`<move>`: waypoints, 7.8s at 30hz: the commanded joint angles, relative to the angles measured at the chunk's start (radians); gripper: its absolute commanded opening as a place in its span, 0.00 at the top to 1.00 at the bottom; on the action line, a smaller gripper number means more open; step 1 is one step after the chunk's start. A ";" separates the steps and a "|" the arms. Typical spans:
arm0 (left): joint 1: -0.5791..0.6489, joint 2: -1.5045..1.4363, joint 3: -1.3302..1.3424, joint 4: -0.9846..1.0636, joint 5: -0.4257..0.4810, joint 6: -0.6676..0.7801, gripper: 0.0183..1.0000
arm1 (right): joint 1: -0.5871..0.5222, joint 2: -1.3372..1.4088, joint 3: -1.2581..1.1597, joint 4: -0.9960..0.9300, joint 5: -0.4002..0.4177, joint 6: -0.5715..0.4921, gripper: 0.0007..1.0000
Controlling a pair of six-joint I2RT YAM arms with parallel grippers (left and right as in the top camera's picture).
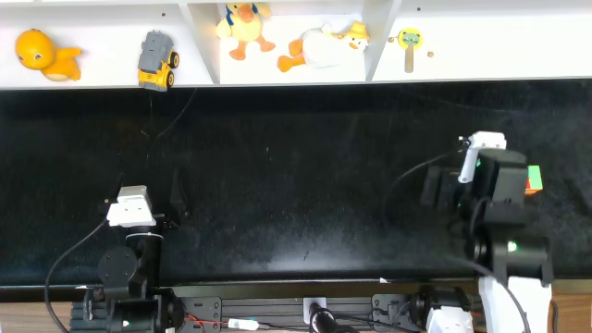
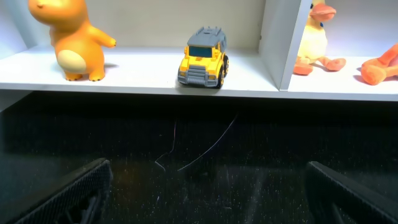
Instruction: Store Toys
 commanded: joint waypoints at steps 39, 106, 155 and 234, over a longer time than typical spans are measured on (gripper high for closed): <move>-0.006 -0.010 -0.003 -0.002 -0.001 -0.011 0.00 | -0.682 0.750 0.145 0.280 -0.156 -0.611 0.07; -0.006 -0.010 -0.003 -0.002 -0.001 -0.011 0.00 | -0.361 1.072 0.805 0.323 -0.278 -0.215 0.57; -0.006 -0.010 -0.003 -0.002 -0.001 -0.011 0.00 | 0.060 0.392 -0.095 0.590 0.045 0.017 0.00; -0.006 -0.010 -0.003 -0.002 -0.001 -0.011 0.00 | 0.050 -0.854 -0.842 0.903 -0.099 0.005 0.00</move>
